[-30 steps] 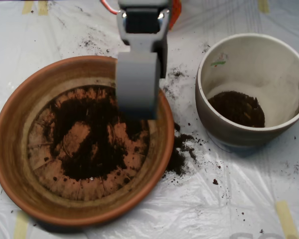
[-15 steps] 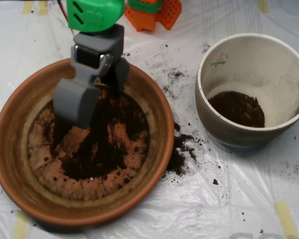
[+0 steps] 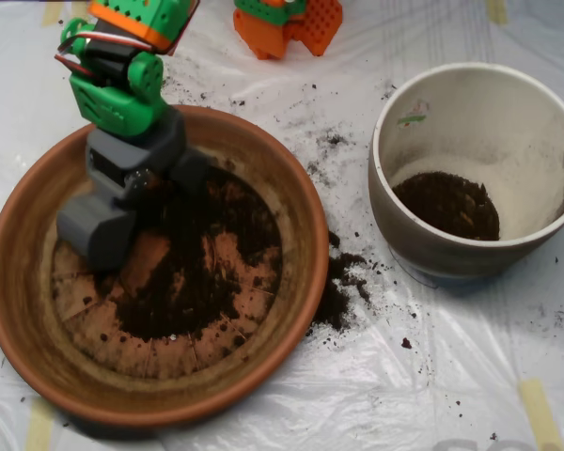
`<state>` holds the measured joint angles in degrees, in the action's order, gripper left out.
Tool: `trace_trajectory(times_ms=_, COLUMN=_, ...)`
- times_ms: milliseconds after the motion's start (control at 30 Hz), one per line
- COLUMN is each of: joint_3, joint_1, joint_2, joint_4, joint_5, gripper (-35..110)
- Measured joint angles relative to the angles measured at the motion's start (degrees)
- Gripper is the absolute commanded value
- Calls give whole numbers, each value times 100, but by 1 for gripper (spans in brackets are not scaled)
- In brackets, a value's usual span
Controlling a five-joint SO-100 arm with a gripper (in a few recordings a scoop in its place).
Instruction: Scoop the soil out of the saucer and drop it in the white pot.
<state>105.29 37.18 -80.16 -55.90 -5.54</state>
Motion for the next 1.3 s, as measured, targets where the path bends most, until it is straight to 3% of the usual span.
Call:
trace_trajectory(times_ms=100, joint_3=-378, joint_1=44, joint_2=316, joint_4=-132, joint_5=44, gripper=36)
trace_trajectory(times_ms=467, joint_3=-940, joint_1=237, joint_2=562, joint_4=-141, joint_5=9, gripper=1)
trace_trajectory(times_ms=833, joint_3=-659, joint_1=-62, joint_2=229, joint_4=-378, joint_5=0, gripper=-1)
trace_trajectory(times_ms=1067, joint_3=-835, joint_1=-738, joint_2=-703, joint_4=-1283, joint_5=-123, gripper=-1)
trace_trajectory(times_ms=1300, joint_3=-2364, joint_1=-1345, joint_2=-853, joint_4=-2426, joint_5=-176, gripper=-1)
